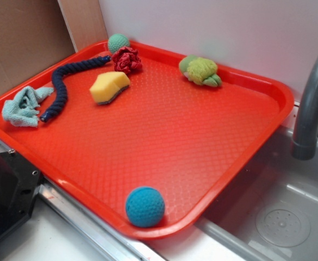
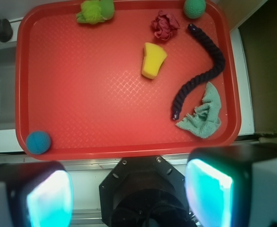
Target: Grab the red paper.
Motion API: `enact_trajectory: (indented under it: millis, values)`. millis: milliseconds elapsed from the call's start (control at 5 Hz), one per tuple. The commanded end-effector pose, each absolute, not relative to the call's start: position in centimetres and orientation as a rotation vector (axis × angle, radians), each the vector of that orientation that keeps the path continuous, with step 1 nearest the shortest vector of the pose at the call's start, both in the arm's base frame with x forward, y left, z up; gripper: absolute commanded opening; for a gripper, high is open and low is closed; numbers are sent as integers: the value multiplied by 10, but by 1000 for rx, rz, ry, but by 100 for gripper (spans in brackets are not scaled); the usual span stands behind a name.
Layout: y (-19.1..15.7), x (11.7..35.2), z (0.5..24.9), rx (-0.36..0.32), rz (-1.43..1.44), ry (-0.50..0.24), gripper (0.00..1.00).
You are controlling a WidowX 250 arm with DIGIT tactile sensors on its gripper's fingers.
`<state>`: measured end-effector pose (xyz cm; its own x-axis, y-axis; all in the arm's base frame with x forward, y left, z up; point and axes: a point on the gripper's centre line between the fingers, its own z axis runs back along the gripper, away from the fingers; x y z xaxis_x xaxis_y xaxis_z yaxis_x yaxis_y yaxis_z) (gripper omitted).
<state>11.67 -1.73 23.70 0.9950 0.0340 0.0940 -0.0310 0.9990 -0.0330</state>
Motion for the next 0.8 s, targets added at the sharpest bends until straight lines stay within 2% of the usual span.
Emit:
enact_trajectory:
  millis: [0, 200, 400, 600]
  values:
    - [-17, 117, 237, -32, 33, -95, 100]
    - [5, 131, 213, -42, 110, -117, 100]
    - [18, 178, 183, -26, 177, -141, 100]
    - [30, 215, 162, -18, 220, -167, 100]
